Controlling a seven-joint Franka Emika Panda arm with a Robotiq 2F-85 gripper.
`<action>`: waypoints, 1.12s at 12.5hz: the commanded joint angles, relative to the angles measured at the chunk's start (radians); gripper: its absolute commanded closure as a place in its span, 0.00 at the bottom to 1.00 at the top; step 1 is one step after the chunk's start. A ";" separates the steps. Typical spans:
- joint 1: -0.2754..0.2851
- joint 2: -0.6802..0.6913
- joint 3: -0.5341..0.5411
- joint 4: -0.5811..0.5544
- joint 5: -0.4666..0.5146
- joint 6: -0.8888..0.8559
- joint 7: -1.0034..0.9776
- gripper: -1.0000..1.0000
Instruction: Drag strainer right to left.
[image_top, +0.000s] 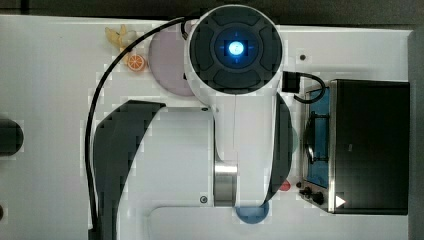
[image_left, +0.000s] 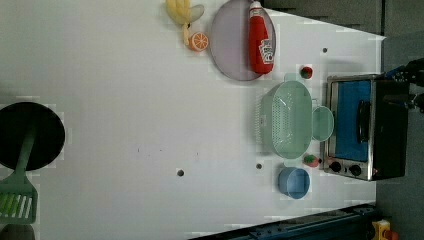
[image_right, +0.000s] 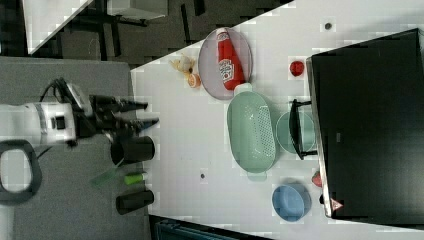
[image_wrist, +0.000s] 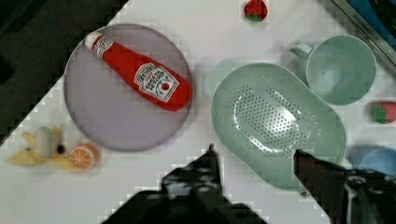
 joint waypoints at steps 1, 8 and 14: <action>0.008 -0.527 -0.045 -0.300 -0.028 -0.218 0.023 0.21; 0.009 -0.437 -0.042 -0.462 -0.028 -0.084 0.059 0.00; 0.009 -0.214 -0.030 -0.680 -0.028 0.432 0.324 0.00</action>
